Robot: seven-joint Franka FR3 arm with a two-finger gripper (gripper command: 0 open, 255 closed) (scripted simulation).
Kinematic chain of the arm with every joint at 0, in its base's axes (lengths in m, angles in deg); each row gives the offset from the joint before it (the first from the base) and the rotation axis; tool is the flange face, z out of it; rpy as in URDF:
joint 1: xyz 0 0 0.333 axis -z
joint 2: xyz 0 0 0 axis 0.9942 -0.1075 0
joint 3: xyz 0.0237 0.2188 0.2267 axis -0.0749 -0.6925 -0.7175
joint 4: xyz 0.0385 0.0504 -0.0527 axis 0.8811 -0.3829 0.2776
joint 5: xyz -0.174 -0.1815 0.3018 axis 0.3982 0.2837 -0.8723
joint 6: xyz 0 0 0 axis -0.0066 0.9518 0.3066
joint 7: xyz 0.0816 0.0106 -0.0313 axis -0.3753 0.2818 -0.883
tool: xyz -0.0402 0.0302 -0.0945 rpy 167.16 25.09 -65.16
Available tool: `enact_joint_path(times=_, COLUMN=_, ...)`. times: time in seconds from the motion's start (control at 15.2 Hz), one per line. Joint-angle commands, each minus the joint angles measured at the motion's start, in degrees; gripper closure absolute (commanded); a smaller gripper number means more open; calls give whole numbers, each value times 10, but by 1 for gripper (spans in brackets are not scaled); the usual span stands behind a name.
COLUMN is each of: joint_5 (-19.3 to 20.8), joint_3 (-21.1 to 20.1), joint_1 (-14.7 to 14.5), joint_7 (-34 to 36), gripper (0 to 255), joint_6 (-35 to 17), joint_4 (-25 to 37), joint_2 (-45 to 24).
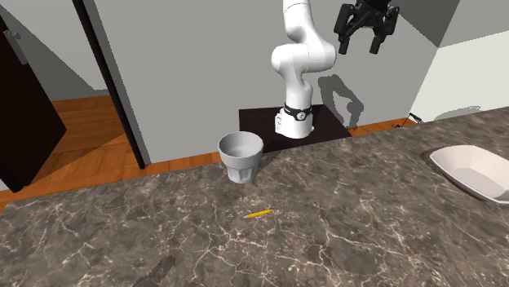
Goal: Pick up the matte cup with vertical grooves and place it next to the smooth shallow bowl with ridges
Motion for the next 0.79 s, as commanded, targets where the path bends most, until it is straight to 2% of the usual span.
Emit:
enact_joint_path(times=0.0, joint_5=0, joint_3=0, joint_1=0, joint_7=0, gripper=0, joint_6=0, joint_4=0, joint_2=0)
enact_joint_path(times=0.73, joint_5=92, joint_3=102, joint_1=47, joint_7=-116, gripper=0, joint_6=-165, joint_4=-132, joint_2=-13)
